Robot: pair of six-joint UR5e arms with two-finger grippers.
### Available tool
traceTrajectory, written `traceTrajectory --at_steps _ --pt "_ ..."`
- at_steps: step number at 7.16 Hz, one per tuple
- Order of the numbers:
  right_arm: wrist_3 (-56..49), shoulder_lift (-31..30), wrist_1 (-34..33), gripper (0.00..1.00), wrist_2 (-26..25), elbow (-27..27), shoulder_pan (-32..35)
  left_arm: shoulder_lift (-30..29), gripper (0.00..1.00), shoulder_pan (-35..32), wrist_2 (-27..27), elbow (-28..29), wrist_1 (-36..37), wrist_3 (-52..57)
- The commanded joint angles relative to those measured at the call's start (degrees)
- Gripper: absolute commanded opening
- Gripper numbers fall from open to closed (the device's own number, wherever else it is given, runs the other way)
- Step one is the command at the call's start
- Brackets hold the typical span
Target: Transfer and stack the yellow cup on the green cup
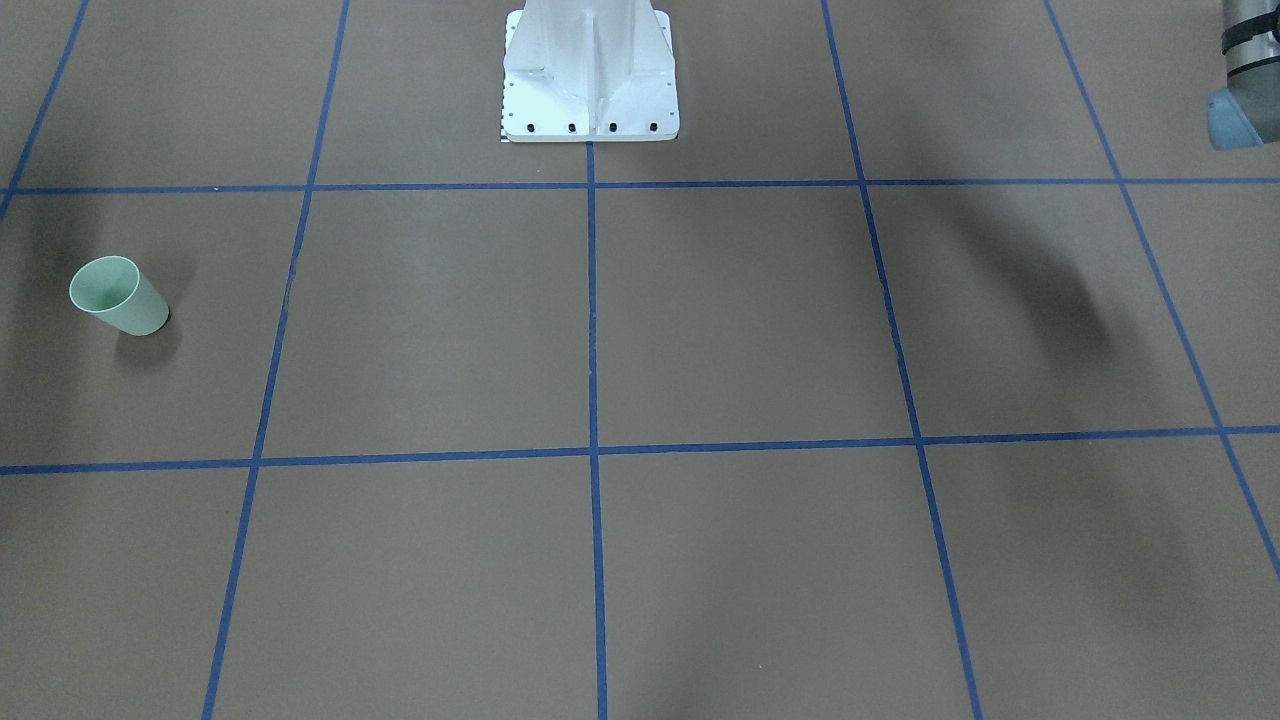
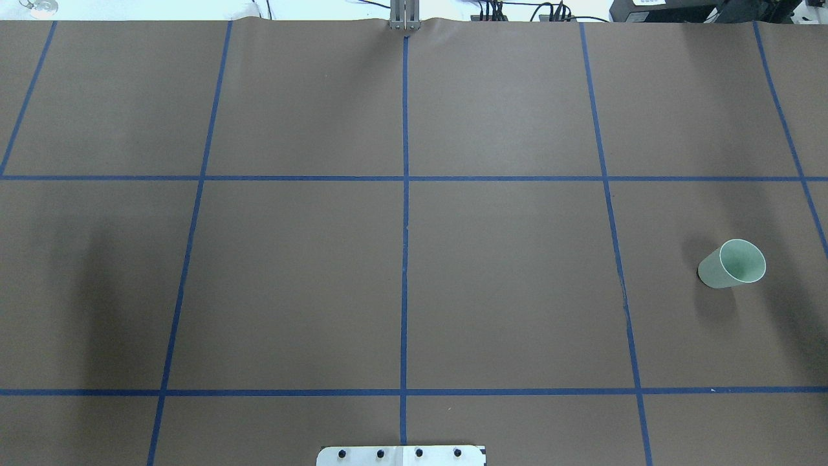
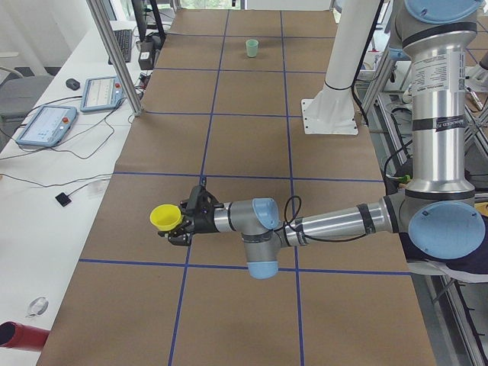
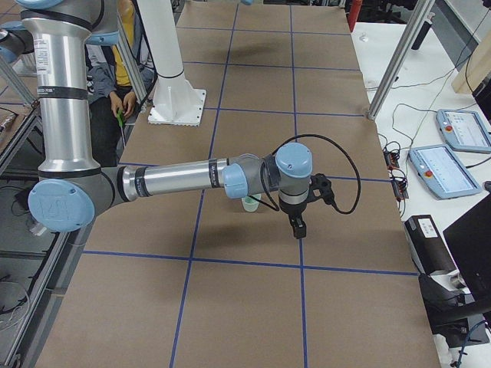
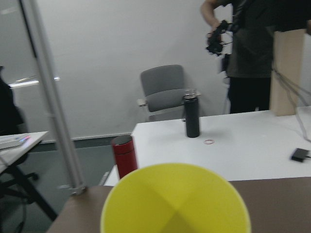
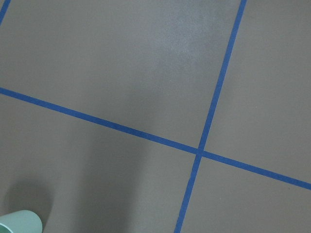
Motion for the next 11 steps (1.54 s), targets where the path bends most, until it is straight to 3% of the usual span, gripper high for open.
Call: traceTrajectory --at_steps 1,2,3,4,5,6,8,9,11 --pt "0.24 1.19 0.15 1.00 0.21 1.28 0.00 -2.79 0.10 0.08 -15.84 -8.43 -2.82 1.96" --pt "0.24 2.42 0.07 1.00 0.73 1.28 0.00 -4.19 0.10 0.08 -19.99 -12.39 -2.82 8.24" --pt "0.24 4.17 -0.02 1.00 4.39 1.20 -0.26 -5.77 0.09 0.78 -20.90 -15.48 -2.82 10.57" --pt "0.33 6.45 -0.02 1.00 8.43 1.37 -0.96 -7.00 0.08 5.14 -24.04 -15.77 -2.82 10.42" --pt "3.20 8.21 -0.02 1.00 11.00 1.72 -1.84 -8.14 0.00 6.75 -24.86 -15.77 -2.82 10.68" --pt "8.62 10.23 0.33 1.00 12.59 2.94 -4.37 -10.07 0.03 10.85 -26.26 -16.73 -2.82 11.11" --pt "27.04 15.49 0.33 1.00 12.43 8.55 -11.66 -15.52 0.03 18.33 -26.53 -16.57 -2.56 13.99" --pt "33.92 19.44 0.33 1.00 11.38 9.88 -15.69 -15.10 0.03 20.45 -26.36 -16.13 -2.21 19.94" --pt "46.49 25.87 0.33 1.00 5.26 11.99 -24.82 -16.58 0.03 24.40 -26.36 -16.13 1.02 20.52"
